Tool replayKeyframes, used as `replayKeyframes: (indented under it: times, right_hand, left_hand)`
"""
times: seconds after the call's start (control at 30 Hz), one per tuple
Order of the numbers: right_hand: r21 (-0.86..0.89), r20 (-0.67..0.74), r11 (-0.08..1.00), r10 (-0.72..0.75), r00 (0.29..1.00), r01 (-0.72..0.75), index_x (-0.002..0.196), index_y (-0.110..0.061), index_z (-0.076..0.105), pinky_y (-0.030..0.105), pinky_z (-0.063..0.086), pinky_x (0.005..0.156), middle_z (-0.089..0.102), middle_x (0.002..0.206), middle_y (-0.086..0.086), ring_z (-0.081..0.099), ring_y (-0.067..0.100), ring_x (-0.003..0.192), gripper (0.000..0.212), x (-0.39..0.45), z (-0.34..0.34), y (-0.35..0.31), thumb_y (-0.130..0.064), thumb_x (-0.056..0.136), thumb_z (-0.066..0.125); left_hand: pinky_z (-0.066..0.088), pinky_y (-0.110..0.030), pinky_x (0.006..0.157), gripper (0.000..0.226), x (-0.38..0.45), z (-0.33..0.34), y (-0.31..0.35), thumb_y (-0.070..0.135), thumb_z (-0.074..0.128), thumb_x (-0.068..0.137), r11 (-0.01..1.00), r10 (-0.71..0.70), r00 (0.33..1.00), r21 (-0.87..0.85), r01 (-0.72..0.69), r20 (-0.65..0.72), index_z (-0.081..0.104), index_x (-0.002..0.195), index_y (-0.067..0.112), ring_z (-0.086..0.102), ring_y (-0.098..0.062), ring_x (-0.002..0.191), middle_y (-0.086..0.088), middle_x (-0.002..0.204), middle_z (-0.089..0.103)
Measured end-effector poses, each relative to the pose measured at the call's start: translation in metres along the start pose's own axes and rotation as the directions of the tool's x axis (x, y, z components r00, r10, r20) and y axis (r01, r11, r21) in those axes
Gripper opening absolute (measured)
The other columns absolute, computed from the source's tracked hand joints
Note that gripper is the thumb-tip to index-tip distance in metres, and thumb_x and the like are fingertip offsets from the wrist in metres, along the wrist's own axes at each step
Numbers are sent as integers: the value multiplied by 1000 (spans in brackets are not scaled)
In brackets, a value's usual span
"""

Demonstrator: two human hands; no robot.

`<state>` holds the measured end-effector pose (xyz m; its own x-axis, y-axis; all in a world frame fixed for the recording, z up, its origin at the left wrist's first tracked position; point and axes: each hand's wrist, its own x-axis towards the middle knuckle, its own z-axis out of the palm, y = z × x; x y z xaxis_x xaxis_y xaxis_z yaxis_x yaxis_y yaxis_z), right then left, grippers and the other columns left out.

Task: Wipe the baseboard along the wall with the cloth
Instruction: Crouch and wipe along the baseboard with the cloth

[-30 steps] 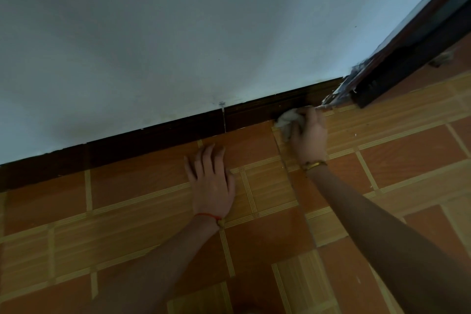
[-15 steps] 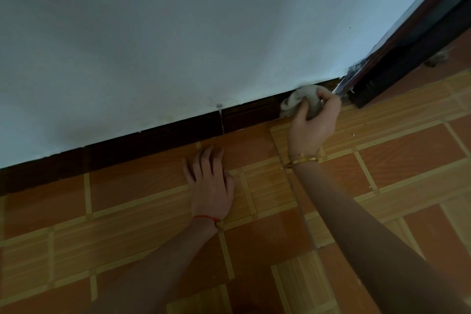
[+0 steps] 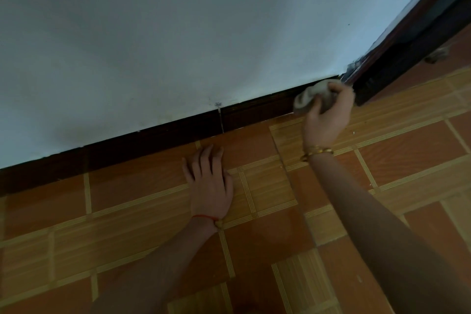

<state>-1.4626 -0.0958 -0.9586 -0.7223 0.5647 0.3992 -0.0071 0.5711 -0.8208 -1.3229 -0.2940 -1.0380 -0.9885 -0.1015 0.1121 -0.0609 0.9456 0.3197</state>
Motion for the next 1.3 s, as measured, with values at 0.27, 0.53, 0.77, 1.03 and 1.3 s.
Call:
replayKeyframes:
  times: [0.27, 0.53, 0.77, 1.03, 1.3]
  right_hand:
    - [80, 36, 995, 58, 998, -61, 99, -3, 51, 30, 52, 91, 57, 107, 13, 61, 18, 98, 24, 13, 2, 10, 7, 77, 51]
    - [-32, 263, 983, -164, 951, 179, 96, 1, 54, 1, 37, 77, 52, 103, 16, 42, 1, 89, 24, -28, 8, 6, 13, 75, 56]
    - [-186, 168, 982, 56, 984, -24, 101, 5, 53, 12, 36, 83, 53, 113, 21, 55, 28, 102, 29, 20, -4, 40, 13, 73, 52]
    - [-92, 346, 996, 51, 937, -21, 96, -2, 52, -5, 33, 75, 51, 106, 10, 41, -2, 85, 26, -53, 19, -2, 12, 76, 62]
    - [114, 208, 993, -30, 978, 6, 98, -2, 57, 1, 37, 76, 55, 100, 11, 46, -7, 85, 19, -74, 22, -39, 3, 81, 64]
  left_hand:
    - [18, -66, 117, 50, 1, 0, 2, 29, 36, 95, 999, -29, 999, 15, 29, 33, 48, 141, 12, 38, -35, 139, -13, 146, 44]
    - [18, -65, 117, 50, 0, 2, 0, 29, 37, 96, 1000, -15, 1000, 19, 15, 20, 48, 141, 12, 37, -34, 139, -13, 146, 45]
    - [17, -64, 118, 49, 0, 2, -1, 28, 39, 96, 1000, -14, 999, 13, 14, 32, 48, 142, 13, 36, -33, 140, -12, 147, 44]
    - [17, -64, 119, 48, 0, 3, -2, 28, 39, 96, 1000, 0, 1000, 12, 0, 8, 48, 141, 13, 37, -32, 138, -12, 145, 45]
    - [25, -60, 115, 48, -9, -13, -24, 28, 40, 95, 999, -36, 999, -32, 36, -5, 50, 140, 14, 38, -34, 136, -12, 145, 46]
